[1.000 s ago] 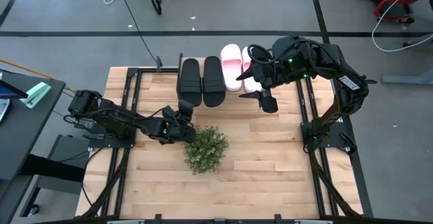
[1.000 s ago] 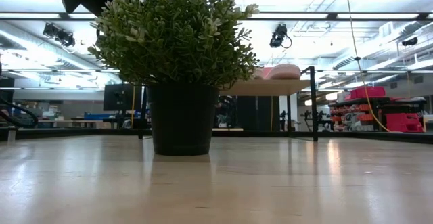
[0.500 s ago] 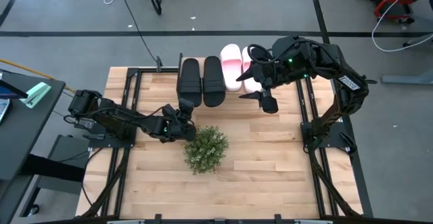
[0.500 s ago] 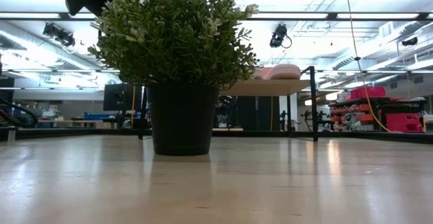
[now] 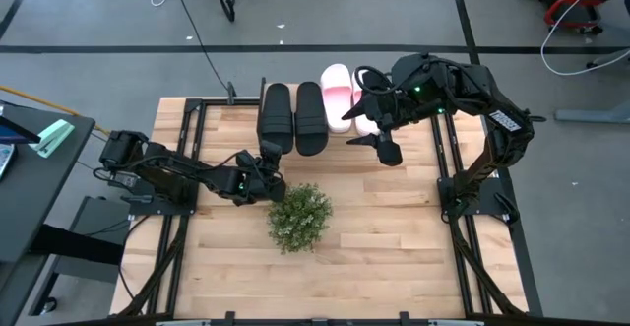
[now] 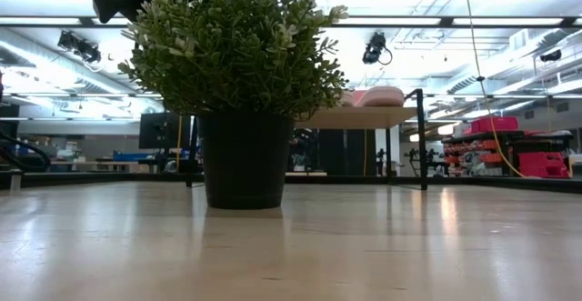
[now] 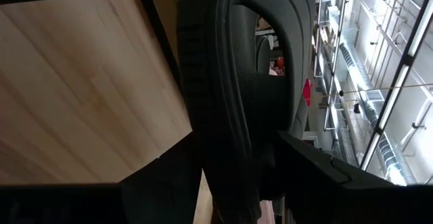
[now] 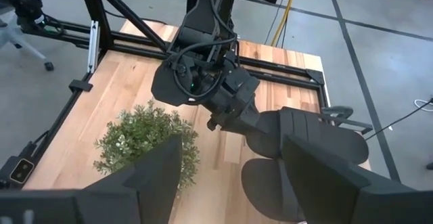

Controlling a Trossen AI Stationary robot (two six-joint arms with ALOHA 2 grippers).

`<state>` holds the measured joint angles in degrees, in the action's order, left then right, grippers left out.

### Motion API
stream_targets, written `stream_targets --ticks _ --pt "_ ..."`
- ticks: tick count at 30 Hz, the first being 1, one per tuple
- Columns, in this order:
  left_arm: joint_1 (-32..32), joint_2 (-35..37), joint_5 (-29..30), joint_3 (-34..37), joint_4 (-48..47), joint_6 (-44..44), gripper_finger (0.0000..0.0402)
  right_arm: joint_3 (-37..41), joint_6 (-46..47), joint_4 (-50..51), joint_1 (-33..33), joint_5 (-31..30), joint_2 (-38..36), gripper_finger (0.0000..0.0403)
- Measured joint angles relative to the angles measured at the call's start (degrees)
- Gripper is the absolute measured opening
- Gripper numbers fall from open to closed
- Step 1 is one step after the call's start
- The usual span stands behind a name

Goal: Pick and place slides into the shelf
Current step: Put the black slipper on the shelf

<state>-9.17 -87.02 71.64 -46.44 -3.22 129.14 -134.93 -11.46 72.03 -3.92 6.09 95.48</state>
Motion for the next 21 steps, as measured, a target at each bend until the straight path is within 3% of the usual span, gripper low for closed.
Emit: stream_targets --ticks 21 --pt "-2.2 0.2 -2.9 0.0 -2.0 -2.3 0.0234 3.2 0.0 -0.3 1.6 1.7 0.3 0.0260"
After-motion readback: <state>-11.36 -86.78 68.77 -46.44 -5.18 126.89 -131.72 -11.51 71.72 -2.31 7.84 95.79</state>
